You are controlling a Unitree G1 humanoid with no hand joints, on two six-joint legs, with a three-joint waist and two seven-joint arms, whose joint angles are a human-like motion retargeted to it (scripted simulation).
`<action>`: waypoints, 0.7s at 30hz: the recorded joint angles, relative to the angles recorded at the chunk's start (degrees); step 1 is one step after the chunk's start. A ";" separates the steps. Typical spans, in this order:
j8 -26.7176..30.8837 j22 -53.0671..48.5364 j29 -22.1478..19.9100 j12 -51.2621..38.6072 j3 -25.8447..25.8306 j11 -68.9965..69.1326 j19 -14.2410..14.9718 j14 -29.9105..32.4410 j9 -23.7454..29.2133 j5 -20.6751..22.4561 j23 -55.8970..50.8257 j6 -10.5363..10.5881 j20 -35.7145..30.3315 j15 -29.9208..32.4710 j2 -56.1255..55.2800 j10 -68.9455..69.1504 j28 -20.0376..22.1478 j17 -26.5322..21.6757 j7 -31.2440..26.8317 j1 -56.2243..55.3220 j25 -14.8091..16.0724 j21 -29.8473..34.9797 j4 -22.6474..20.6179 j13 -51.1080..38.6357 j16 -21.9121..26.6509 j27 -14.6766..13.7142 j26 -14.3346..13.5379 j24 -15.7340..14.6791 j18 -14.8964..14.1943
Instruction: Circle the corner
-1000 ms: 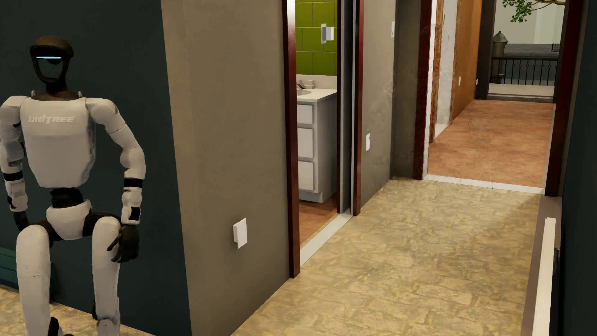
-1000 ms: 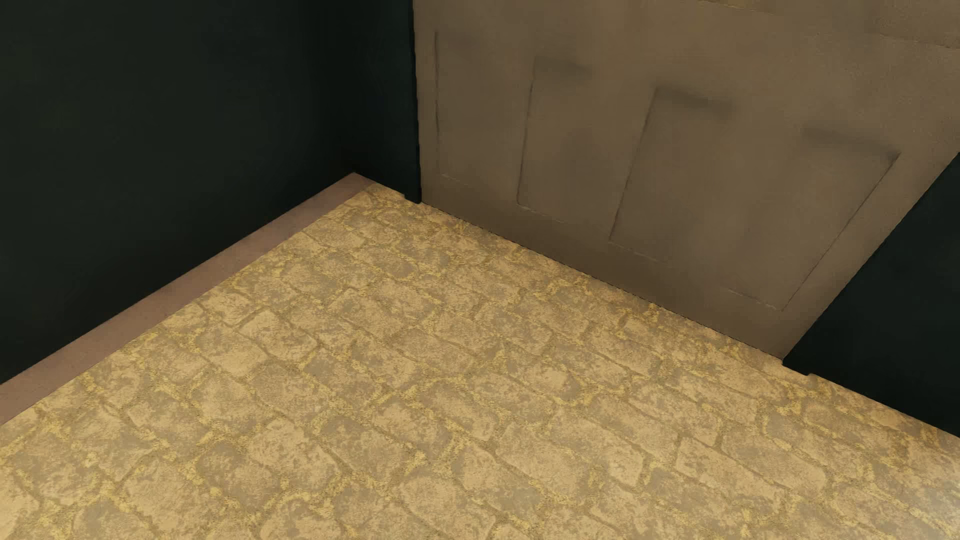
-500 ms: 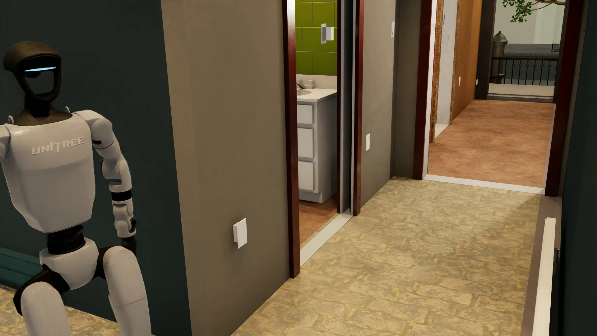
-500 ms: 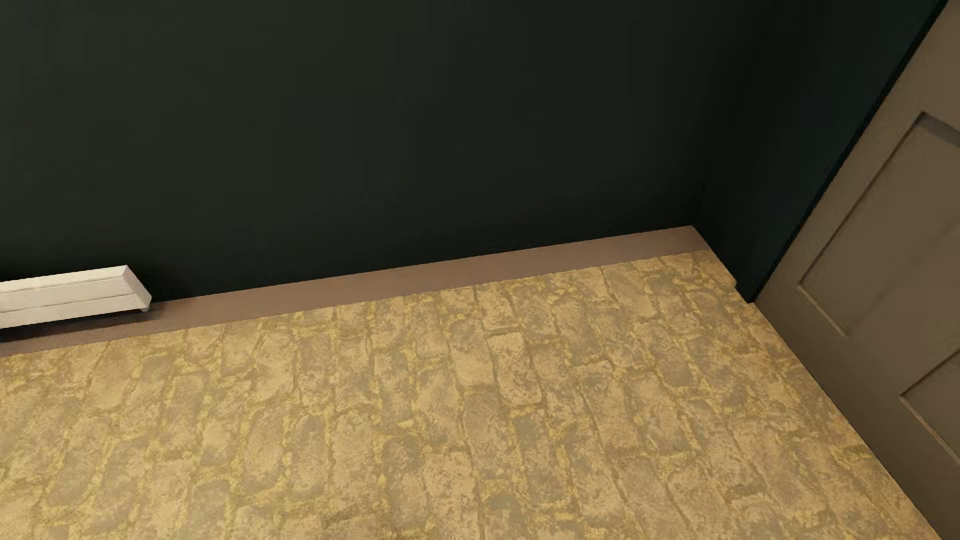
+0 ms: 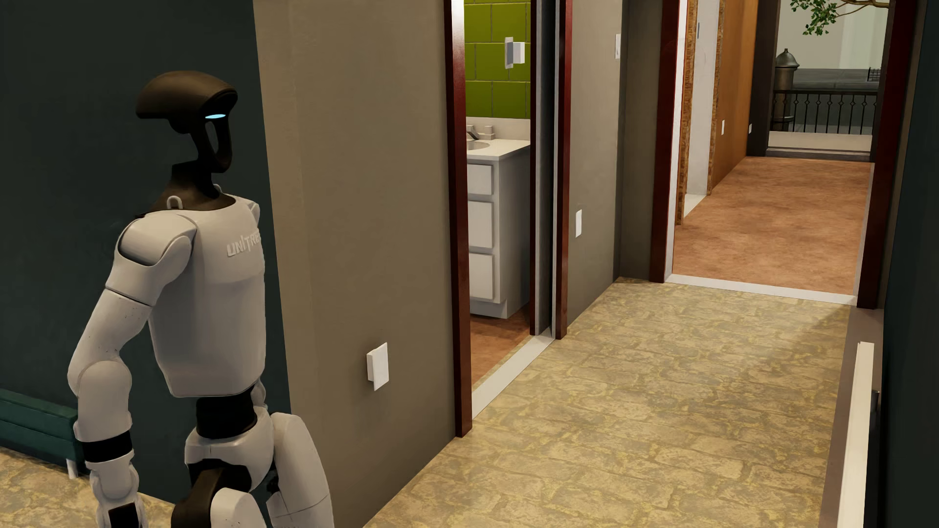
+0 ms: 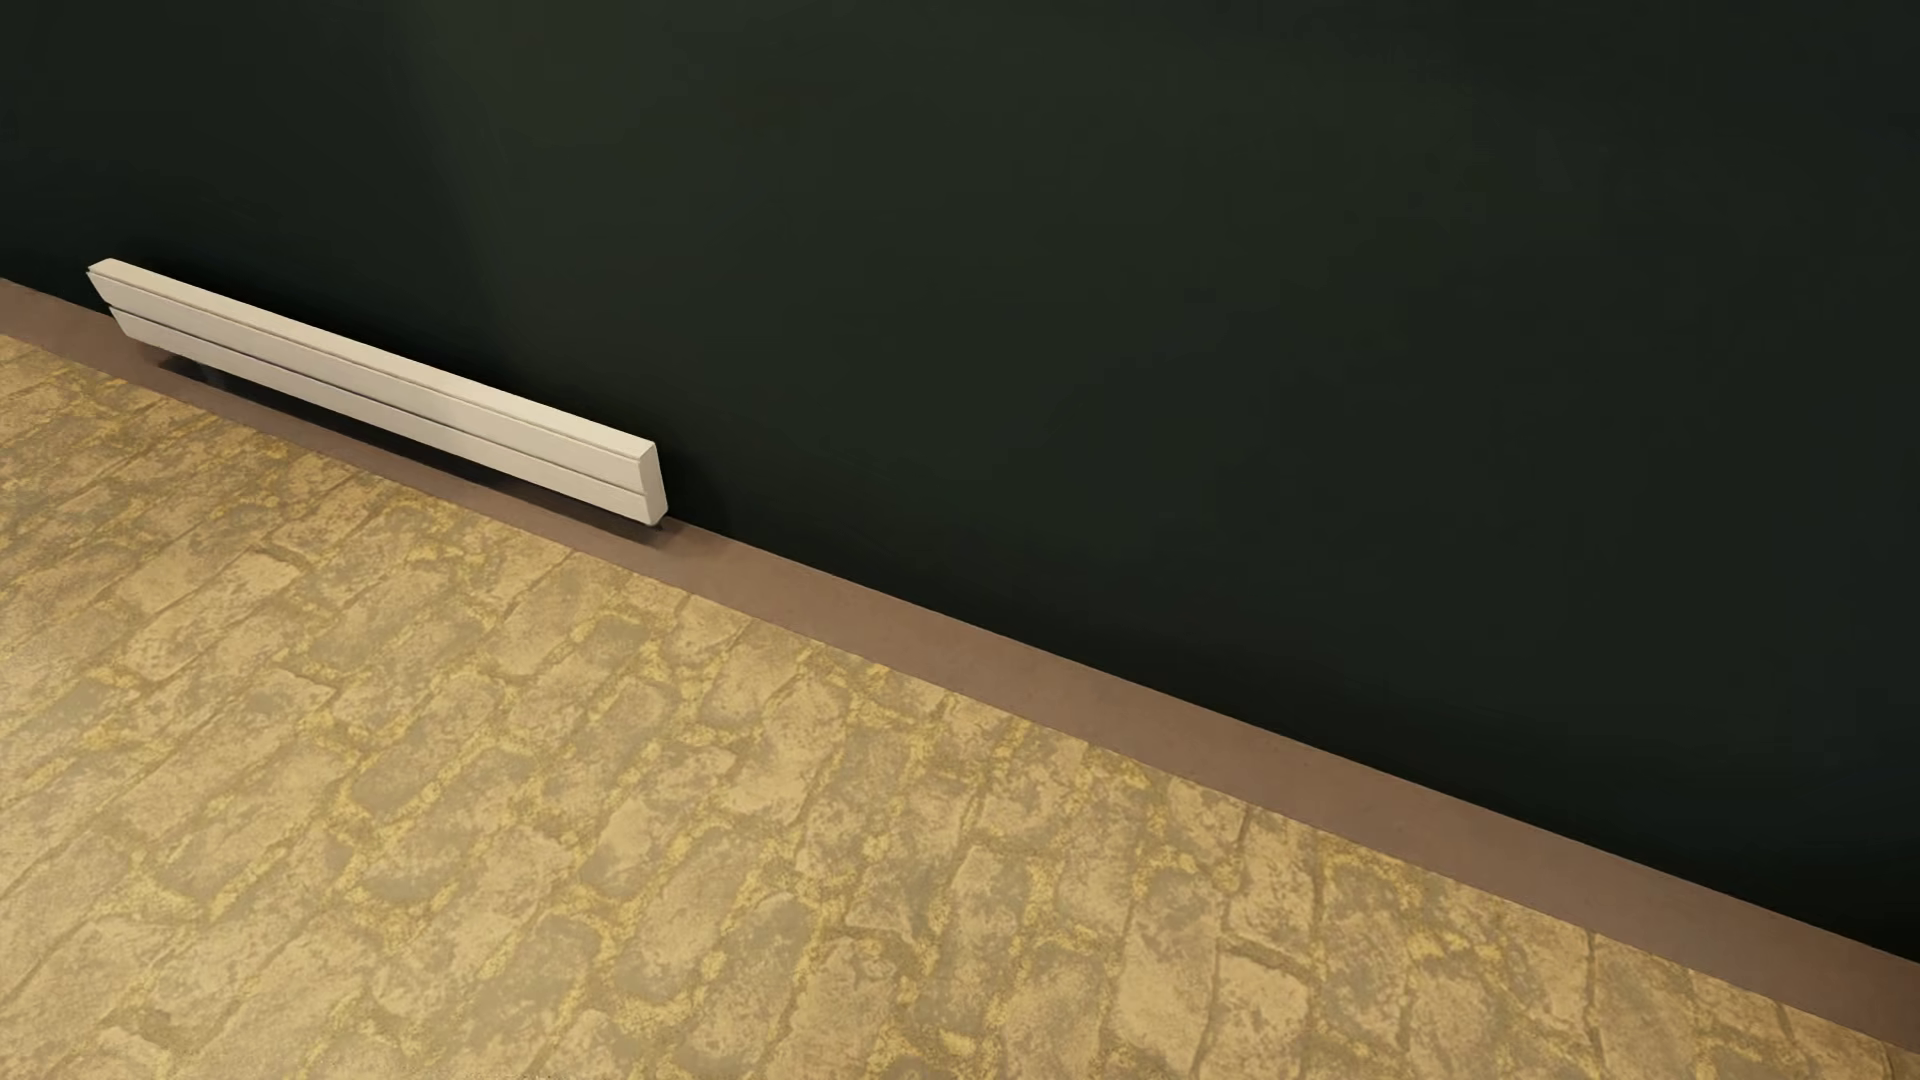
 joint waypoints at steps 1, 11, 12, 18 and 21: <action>0.00 -1.24 0.00 -2.17 -2.02 3.38 0.00 -1.55 1.12 -0.49 1.58 0.69 3.68 -4.07 -2.63 -0.68 0.00 0.32 0.00 3.39 0.00 2.52 0.19 0.51 0.41 0.00 0.00 0.00 0.00; 0.00 -9.59 0.00 -9.38 -7.97 -39.34 0.00 -4.49 6.49 9.59 0.44 1.40 13.31 0.96 -15.01 -5.11 0.00 -2.14 0.00 23.33 0.00 -2.52 4.00 -0.70 0.41 0.00 0.00 0.00 0.00; 0.00 -7.29 0.00 -8.00 -8.29 -38.99 0.00 -4.42 6.26 10.08 -0.56 0.65 9.58 0.18 -16.05 -5.04 0.00 -2.36 0.00 24.64 0.00 -5.63 3.68 -1.14 0.56 0.00 0.00 0.00 0.00; 0.00 5.66 0.00 2.59 -12.35 -32.85 0.00 14.90 4.36 9.15 -0.37 6.48 -15.45 -8.16 -8.74 10.20 0.00 -4.19 0.00 20.83 0.00 -8.50 8.33 -1.49 -0.97 0.00 0.00 0.00 0.00; 0.00 2.87 0.00 1.55 -6.82 -35.19 0.00 18.33 2.06 7.16 -0.24 6.80 -7.67 -13.74 -4.28 39.49 0.00 -2.55 0.00 -2.52 0.00 -5.11 6.62 -3.11 0.85 0.00 0.00 0.00 0.00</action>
